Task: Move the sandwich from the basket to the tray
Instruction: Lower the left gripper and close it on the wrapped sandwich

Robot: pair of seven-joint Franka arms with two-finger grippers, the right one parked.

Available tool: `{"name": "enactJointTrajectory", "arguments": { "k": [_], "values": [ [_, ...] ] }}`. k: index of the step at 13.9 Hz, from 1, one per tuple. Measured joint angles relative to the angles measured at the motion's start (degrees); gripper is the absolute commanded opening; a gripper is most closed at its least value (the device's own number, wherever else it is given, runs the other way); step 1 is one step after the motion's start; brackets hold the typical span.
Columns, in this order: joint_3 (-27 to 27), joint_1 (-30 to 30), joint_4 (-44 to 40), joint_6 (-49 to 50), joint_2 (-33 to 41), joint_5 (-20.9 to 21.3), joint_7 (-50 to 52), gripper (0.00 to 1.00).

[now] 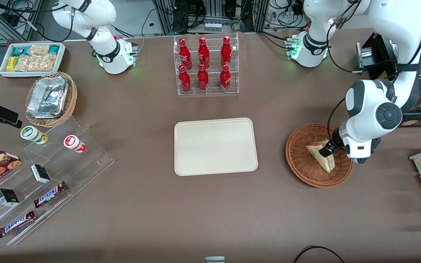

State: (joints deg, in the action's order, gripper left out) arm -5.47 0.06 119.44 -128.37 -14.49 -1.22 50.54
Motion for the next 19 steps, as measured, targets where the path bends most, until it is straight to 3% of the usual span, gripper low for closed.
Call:
{"name": "enactJointTrajectory", "arguments": {
  "k": [7,8,9,10,15,19],
  "values": [
    [-0.09,-0.27,-0.06,-4.80,-5.04,-0.01,0.11,1.00],
    [-0.09,-0.29,-0.07,-4.81,-5.40,-0.01,0.12,0.63],
    [-0.09,-0.29,-0.07,-4.80,-5.59,-0.01,0.16,0.15],
    [-0.09,-0.29,-0.07,-4.70,-5.62,-0.01,0.18,0.00],
    [-0.11,-0.36,-0.40,-1.48,-5.45,0.26,-0.09,0.00],
    [-0.95,-0.48,-6.59,11.31,-2.14,0.56,-3.87,0.00]
  ]
}}
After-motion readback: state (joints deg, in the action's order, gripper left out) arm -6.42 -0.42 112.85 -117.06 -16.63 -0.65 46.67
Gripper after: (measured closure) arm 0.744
